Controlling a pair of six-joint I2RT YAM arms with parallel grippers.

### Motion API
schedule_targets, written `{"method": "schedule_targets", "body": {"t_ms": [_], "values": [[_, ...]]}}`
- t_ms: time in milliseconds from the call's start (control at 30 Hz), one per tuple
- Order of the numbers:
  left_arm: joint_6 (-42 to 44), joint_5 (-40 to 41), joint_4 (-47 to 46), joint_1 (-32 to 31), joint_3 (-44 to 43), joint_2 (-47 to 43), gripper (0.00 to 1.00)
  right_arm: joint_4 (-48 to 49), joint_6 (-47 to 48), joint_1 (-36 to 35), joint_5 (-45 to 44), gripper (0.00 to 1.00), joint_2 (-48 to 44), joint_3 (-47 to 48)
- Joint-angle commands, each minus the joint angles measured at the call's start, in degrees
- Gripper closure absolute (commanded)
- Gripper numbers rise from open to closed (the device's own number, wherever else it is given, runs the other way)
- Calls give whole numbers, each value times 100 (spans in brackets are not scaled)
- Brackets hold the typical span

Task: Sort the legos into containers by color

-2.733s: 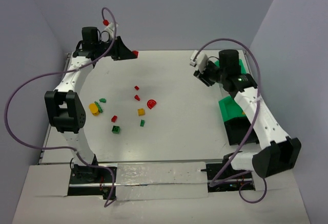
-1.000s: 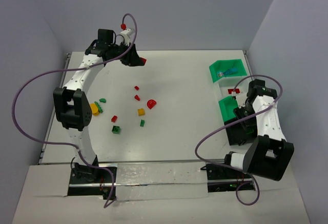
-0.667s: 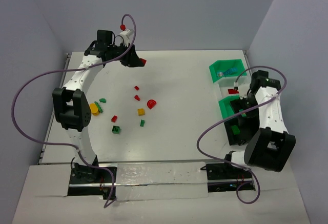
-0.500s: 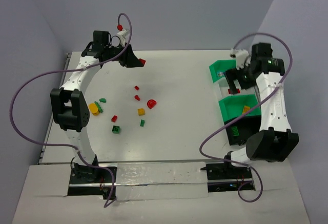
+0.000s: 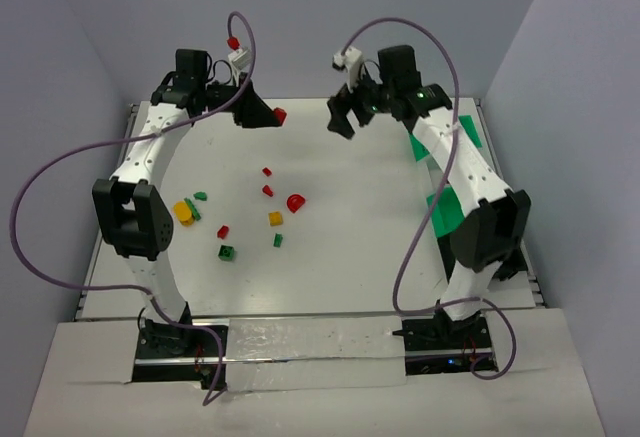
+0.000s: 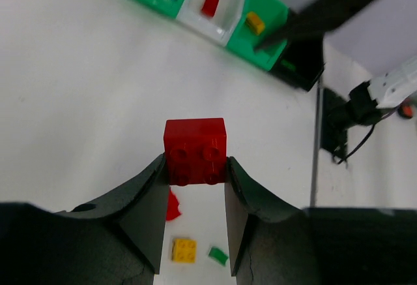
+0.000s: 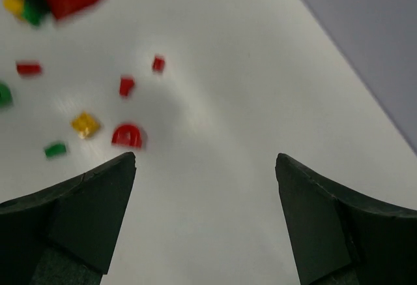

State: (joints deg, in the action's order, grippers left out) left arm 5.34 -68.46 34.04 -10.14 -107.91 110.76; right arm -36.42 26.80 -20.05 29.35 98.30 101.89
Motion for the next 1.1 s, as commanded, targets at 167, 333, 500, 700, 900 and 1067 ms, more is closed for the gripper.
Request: {"method": "schedule_targets", "body": {"t_ms": [167,333,500,700,900,1067], "values": [[678,1958,-2244,-229,2143,-1804,100,-283,-2689,-83,1495,7,1402,2187],[969,2415,-2490,-497,2372,-1901,100,-187,-3428,-234,2311,6,1751,2357],[1386,2680,-2473,-783,2337,-1835,100,-76,-3550,-422,2643,5,1844,2314],[1461,2711,-2573,-988,2346,-1847,100,-41,-3620,-487,2555,4,1950,2341],[1537,2753,-2637,-1134,2325,-1895,100,-50,-3594,-482,2335,16,2038,2277],[1462,2750,-2775,-1166,2418,-1992,100,122,-3797,-386,2394,30,2070,2161]]}}
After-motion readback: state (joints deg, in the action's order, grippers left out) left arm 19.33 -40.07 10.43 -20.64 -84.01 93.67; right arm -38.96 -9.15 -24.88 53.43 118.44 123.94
